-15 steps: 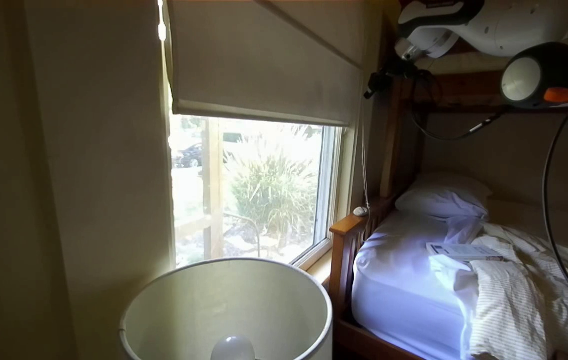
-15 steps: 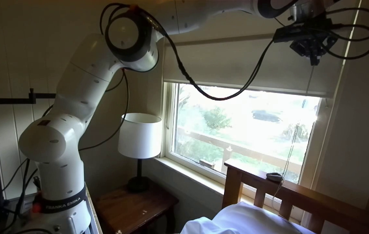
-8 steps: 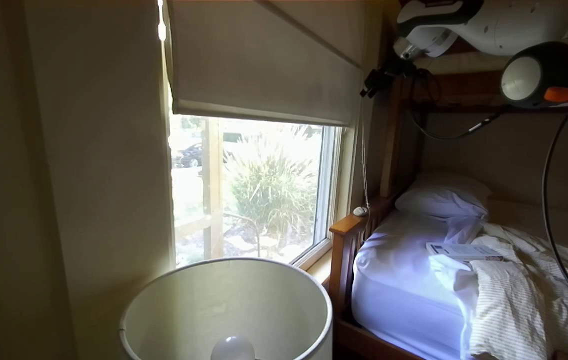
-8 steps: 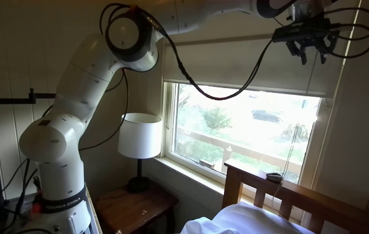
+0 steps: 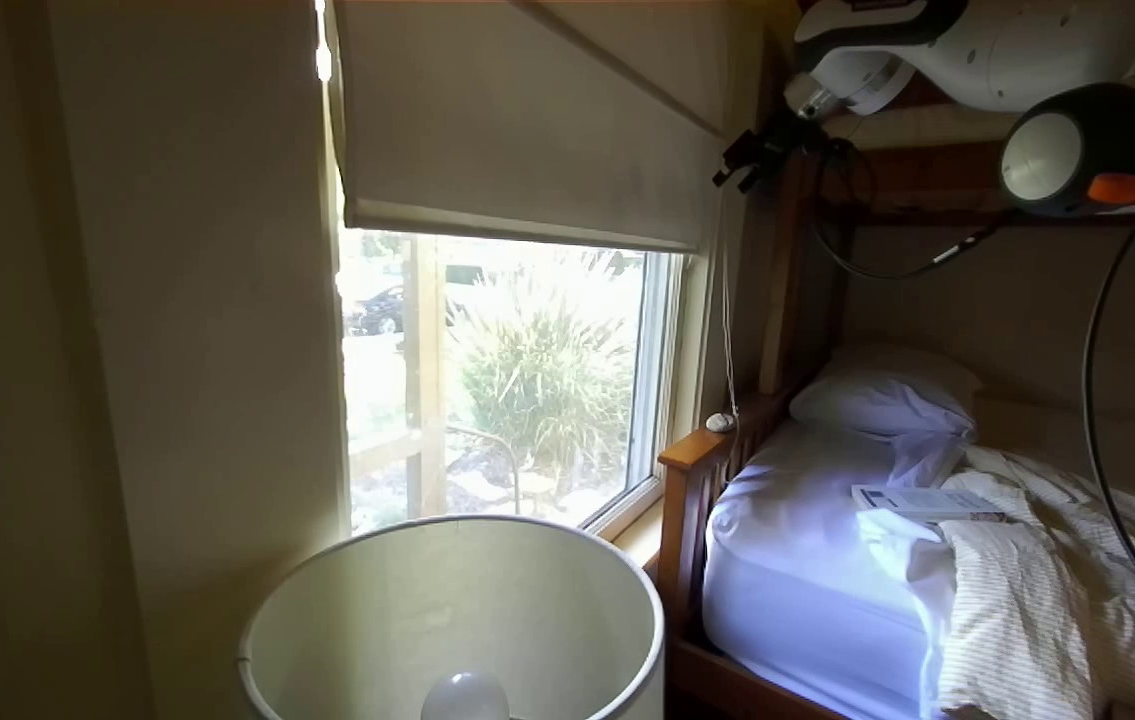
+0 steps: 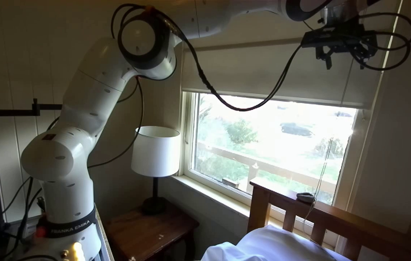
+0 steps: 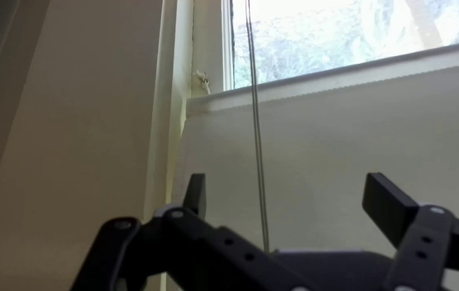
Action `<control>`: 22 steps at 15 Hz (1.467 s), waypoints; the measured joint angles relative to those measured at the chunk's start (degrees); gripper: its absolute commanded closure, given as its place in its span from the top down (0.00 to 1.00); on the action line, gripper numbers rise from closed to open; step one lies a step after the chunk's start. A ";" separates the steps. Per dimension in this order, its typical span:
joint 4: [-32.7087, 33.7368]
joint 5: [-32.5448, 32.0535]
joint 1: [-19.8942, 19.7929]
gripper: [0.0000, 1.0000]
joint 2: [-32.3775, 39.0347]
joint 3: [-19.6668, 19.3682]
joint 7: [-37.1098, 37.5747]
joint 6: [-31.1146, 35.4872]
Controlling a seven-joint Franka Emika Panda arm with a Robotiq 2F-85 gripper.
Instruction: Pull the rope on the right side of the window
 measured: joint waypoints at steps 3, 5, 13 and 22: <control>-0.07 -0.02 0.03 1.00 0.01 0.00 -0.02 -0.03; -0.10 0.13 0.04 1.00 0.12 0.33 -0.98 1.42; -0.09 1.13 0.03 0.50 1.15 2.10 -2.17 3.28; -0.09 1.10 -0.56 0.00 1.10 1.47 -0.89 2.85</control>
